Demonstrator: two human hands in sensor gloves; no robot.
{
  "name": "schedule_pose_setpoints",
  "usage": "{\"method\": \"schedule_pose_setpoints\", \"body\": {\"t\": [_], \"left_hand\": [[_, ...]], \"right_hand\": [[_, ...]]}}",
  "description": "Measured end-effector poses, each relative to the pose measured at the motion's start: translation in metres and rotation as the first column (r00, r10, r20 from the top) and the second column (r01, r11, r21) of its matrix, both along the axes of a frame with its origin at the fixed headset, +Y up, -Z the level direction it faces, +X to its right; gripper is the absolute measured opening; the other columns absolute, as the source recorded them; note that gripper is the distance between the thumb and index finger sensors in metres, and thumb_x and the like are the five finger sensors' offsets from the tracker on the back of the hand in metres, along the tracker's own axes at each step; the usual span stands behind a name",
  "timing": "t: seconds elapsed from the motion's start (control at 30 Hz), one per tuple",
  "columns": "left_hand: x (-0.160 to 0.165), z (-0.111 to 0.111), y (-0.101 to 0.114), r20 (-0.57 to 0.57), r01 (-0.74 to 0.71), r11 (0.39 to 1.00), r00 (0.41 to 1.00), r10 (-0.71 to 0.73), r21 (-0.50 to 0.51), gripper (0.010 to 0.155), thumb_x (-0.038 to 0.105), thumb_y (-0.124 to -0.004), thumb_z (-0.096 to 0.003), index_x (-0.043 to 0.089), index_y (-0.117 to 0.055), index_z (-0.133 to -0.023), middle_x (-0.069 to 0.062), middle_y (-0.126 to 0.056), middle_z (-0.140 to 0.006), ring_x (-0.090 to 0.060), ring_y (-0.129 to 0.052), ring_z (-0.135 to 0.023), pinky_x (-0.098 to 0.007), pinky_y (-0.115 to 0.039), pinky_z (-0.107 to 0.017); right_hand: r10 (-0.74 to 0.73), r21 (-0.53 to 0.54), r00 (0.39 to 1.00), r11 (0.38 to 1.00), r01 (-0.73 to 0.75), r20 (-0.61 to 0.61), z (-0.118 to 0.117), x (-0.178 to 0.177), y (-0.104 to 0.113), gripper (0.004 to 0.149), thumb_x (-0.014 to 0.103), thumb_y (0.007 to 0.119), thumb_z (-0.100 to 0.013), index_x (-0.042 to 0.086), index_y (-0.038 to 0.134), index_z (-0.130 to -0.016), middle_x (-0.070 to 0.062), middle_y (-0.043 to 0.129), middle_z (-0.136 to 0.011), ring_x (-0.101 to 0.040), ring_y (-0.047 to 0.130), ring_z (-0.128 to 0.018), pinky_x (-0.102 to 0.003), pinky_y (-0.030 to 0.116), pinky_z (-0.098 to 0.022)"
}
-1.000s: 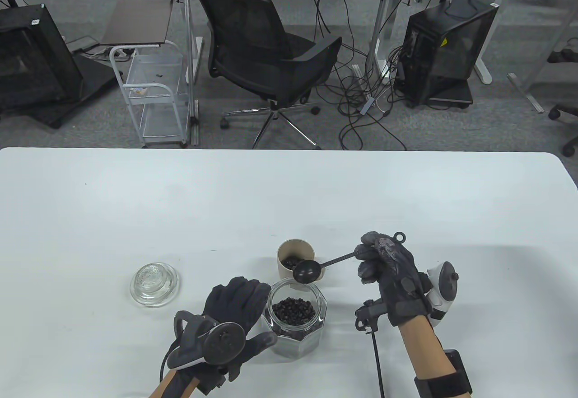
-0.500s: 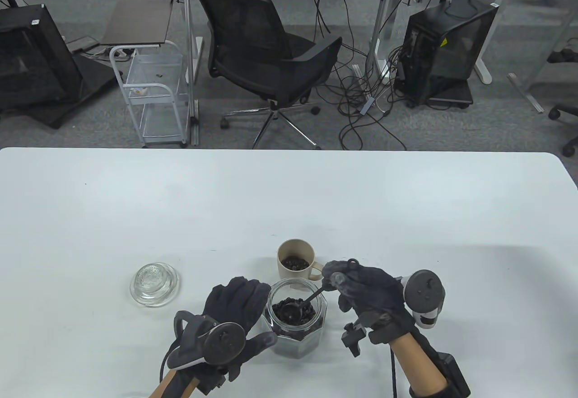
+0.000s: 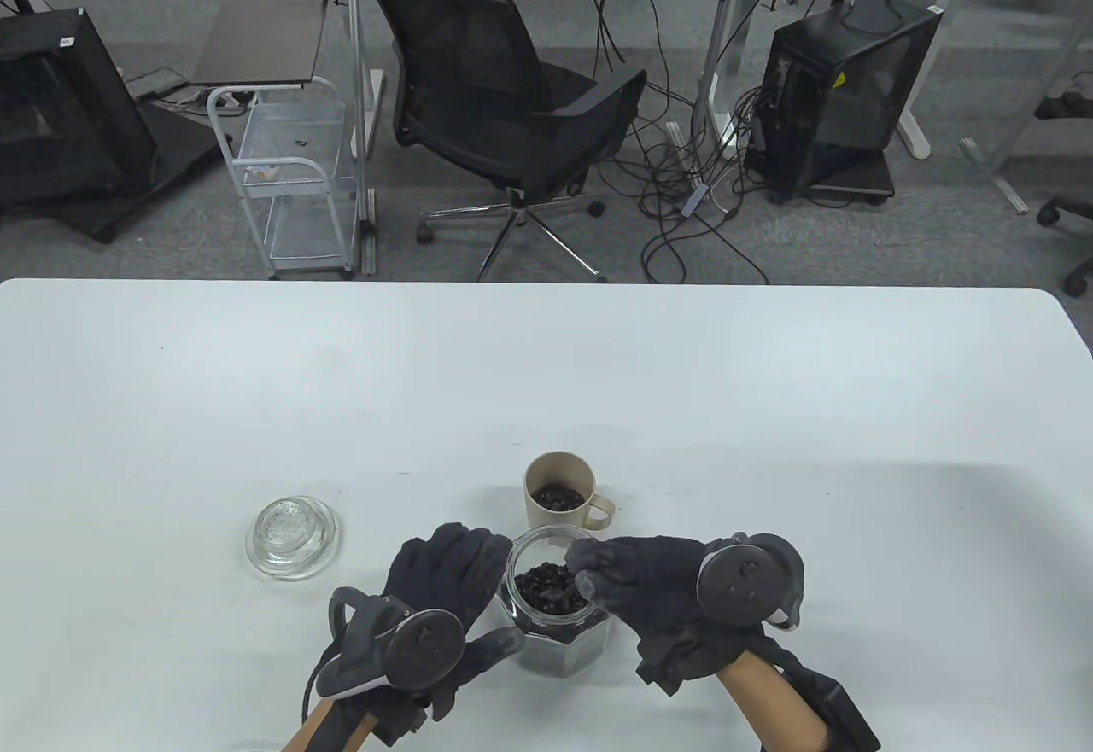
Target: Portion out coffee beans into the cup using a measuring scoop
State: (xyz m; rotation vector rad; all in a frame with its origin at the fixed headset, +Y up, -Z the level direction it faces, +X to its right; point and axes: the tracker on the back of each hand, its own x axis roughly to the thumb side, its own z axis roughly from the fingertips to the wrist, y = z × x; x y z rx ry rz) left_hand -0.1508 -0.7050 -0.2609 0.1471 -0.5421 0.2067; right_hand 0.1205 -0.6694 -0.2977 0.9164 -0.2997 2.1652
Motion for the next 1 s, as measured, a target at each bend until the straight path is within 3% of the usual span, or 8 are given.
{"method": "schedule_pose_setpoints", "body": {"t": [0.13, 0.47, 0.6, 0.83, 1.0], "left_hand": [[0.0, 0.0, 0.0, -0.001, 0.001, 1.0, 1.0, -0.001, 0.002, 0.09, 0.079, -0.051, -0.048, 0.025, -0.037, -0.118, -0.006, -0.052, -0.125, -0.041, -0.056, -0.116, -0.069, -0.053, -0.079], [0.0, 0.0, 0.0, -0.002, 0.004, 1.0, 1.0, -0.004, 0.005, 0.09, 0.079, -0.051, -0.048, 0.025, -0.037, -0.118, -0.006, -0.052, -0.125, -0.041, -0.056, -0.116, -0.069, -0.053, -0.079], [0.0, 0.0, 0.0, -0.002, 0.004, 1.0, 1.0, -0.004, 0.004, 0.09, 0.079, -0.051, -0.048, 0.025, -0.037, -0.118, -0.006, -0.052, -0.125, -0.041, -0.056, -0.116, -0.069, -0.053, -0.079], [0.0, 0.0, 0.0, -0.002, 0.004, 1.0, 1.0, -0.004, 0.004, 0.089, 0.079, -0.051, -0.048, 0.025, -0.037, -0.118, -0.006, -0.052, -0.125, -0.041, -0.056, -0.116, -0.069, -0.053, -0.079], [0.0, 0.001, 0.0, -0.003, 0.004, 1.0, 1.0, -0.004, 0.004, 0.09, 0.079, -0.051, -0.048, 0.025, -0.038, -0.118, -0.006, -0.052, -0.125, -0.041, -0.056, -0.116, -0.069, -0.053, -0.079]], "right_hand": [[0.007, -0.004, 1.0, 1.0, -0.007, -0.021, 0.006, -0.008, 0.0, 0.043, 0.047, 0.09, -0.046, 0.018, 0.096, -0.077, -0.012, 0.109, -0.057, -0.006, 0.098, -0.011, -0.02, 0.082, -0.006], [-0.122, -0.175, 0.991, 0.976, 0.13, 0.055, 0.002, -0.006, -0.011, 0.043, 0.047, 0.089, -0.047, 0.015, 0.097, -0.075, -0.012, 0.109, -0.051, -0.006, 0.101, -0.01, -0.021, 0.083, -0.006], [-0.23, -0.283, 0.967, 0.925, 0.253, 0.109, -0.003, 0.001, -0.016, 0.043, 0.046, 0.09, -0.048, 0.014, 0.097, -0.075, -0.014, 0.109, -0.05, -0.006, 0.101, -0.01, -0.021, 0.084, -0.005], [-0.343, -0.353, 0.916, 0.847, 0.397, 0.208, -0.01, 0.015, -0.022, 0.043, 0.047, 0.09, -0.048, 0.013, 0.097, -0.073, -0.014, 0.109, -0.047, -0.005, 0.103, -0.009, -0.02, 0.085, -0.003], [-0.415, -0.405, 0.855, 0.756, 0.515, 0.312, -0.016, 0.027, -0.029, 0.043, 0.047, 0.089, -0.048, 0.013, 0.097, -0.073, -0.013, 0.11, -0.046, -0.004, 0.104, -0.009, -0.02, 0.085, -0.003]]}}
